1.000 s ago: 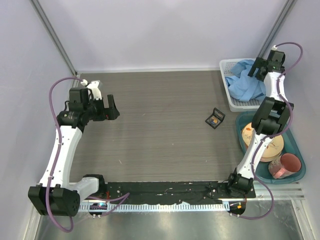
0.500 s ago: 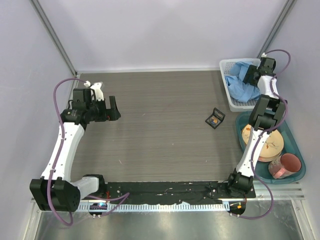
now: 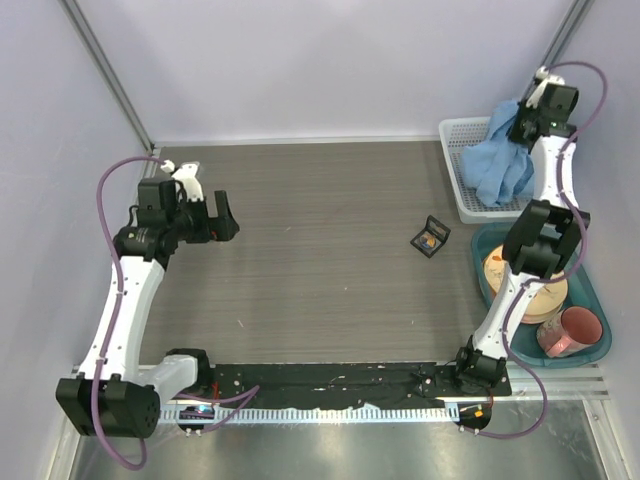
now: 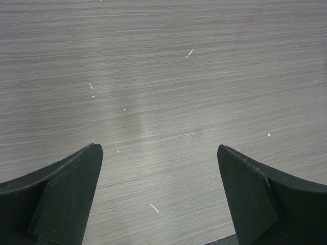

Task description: Pin the brooch onto the clothing

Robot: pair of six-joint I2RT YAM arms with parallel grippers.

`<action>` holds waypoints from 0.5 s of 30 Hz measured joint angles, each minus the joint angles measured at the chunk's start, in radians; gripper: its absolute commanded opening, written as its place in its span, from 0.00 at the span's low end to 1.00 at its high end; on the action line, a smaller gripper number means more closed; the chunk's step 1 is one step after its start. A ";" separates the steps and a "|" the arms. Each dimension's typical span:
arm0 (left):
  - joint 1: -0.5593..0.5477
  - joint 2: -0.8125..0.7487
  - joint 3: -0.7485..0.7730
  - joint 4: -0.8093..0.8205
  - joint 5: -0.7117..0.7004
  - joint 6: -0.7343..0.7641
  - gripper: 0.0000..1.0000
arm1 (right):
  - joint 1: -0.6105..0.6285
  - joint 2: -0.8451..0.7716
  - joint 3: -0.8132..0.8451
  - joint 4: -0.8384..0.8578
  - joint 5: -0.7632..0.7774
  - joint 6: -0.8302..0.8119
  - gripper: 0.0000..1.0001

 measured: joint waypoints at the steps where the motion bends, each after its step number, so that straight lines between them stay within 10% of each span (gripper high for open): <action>1: 0.000 -0.007 0.000 0.000 0.000 0.000 1.00 | 0.000 -0.037 0.009 -0.001 -0.009 0.003 0.01; 15: 0.000 -0.119 0.000 0.001 -0.001 -0.034 1.00 | 0.135 -0.361 0.218 0.141 -0.250 0.188 0.01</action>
